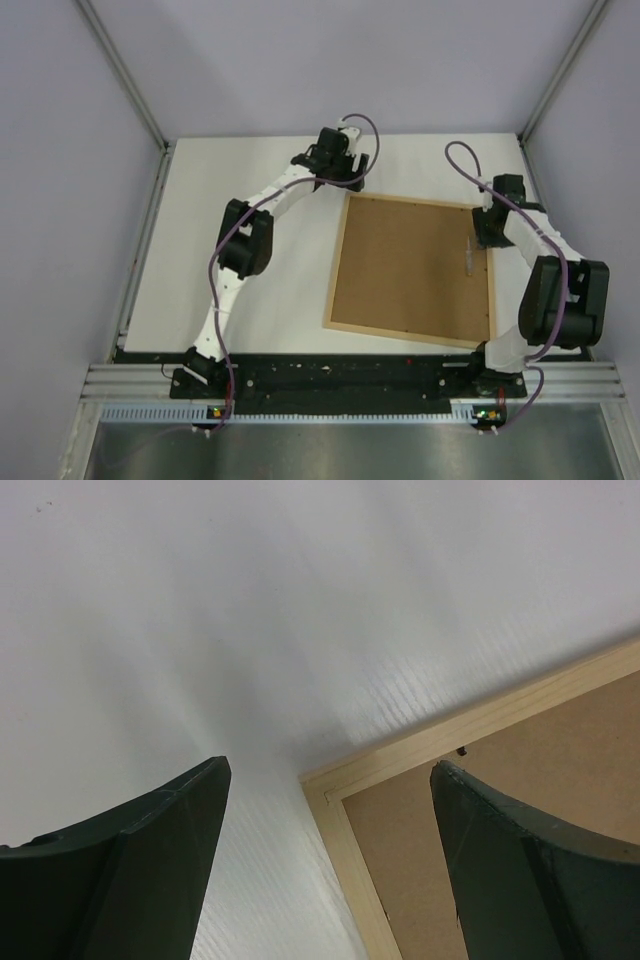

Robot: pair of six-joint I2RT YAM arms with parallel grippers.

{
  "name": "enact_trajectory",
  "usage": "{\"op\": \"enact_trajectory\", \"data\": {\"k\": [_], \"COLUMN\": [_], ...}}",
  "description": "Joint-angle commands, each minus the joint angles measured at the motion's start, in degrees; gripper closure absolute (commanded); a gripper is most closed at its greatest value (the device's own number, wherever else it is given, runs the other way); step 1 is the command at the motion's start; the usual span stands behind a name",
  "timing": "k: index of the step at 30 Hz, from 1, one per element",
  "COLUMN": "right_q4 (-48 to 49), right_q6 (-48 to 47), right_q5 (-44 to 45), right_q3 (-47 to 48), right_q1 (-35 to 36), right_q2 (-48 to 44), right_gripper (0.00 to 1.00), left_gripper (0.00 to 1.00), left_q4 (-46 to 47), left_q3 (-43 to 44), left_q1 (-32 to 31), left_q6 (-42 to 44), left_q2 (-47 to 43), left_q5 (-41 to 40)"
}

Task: Take the photo out of the frame
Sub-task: Place the screwdriver on the photo frame, then adjust the photo frame at the center of the board.

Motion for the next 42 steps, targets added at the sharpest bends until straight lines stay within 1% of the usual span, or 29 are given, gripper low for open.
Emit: {"op": "enact_trajectory", "data": {"k": [1,5,9,12,14,15,17,20,25,28,33,36,37,38,42], "right_q4": [-0.1,0.4,0.6,0.5,0.5,0.5,0.3,-0.7,-1.5,-1.6,-1.6,-1.6,-1.6,-2.1,-2.5], "right_q6": [-1.1,-1.3,-1.2,-1.1,-1.1,-1.2,-1.5,-2.1,-6.0,-8.3,-11.9,-13.6,-14.2,-14.8,-16.6], "right_q5": [2.7,2.0,1.0,-0.3,-1.0,-1.1,-2.1,-4.5,-6.8,-6.6,-6.8,-7.4,-7.5,-7.6,-8.0], "right_q3": [1.9,2.5,3.2,3.8,4.6,5.3,7.0,11.5,19.9,24.2,33.2,38.8,40.6,42.7,48.4], "right_q1": [-1.1,-2.5,-4.0,-5.1,-5.4,-5.4,-5.4,-5.4,-4.0,-1.7,3.1,5.7,6.1,8.3,12.1], "right_q2": [3.6,6.8,8.9,9.9,11.0,11.7,13.9,17.6,24.6,28.4,35.6,40.1,41.5,42.8,47.4], "right_gripper": [0.54,0.63,0.66,0.72,0.79,0.84,0.91,0.98,0.99,0.99,0.99,0.99,0.99,0.99,0.99], "left_gripper": [0.13,0.13,0.13,0.14,0.16,0.16,0.19,0.21,0.25,0.27,0.33,0.35,0.36,0.36,0.37], "left_q4": [1.8,2.0,2.5,2.3,2.2,2.0,1.9,1.3,0.7,-0.5,-8.7,-9.6,-10.1,-10.7,-12.9], "left_q3": [-1.4,-3.0,-4.5,-5.4,-6.7,-7.6,-10.1,-14.4,-22.8,-27.3,-29.6,-34.1,-35.2,-36.2,-39.3], "left_q1": [-0.9,-1.2,-1.2,-1.2,-1.2,-1.2,-1.2,-1.2,-1.2,-1.2,-1.2,-1.2,-1.2,-1.3,-1.5], "left_q6": [2.8,4.5,5.5,6.2,6.6,6.7,6.7,8.5,9.4,9.3,8.4,8.1,8.0,7.9,8.0], "left_q2": [-0.5,-1.2,-2.0,-2.4,-2.8,-3.2,-4.3,-6.5,-11.8,-14.8,-18.1,-21.1,-22.0,-22.8,-26.4], "left_q5": [0.0,-0.8,-1.2,-1.0,-1.1,-1.2,-1.4,-1.9,-2.1,-1.4,0.0,1.9,2.4,2.9,4.9]}}
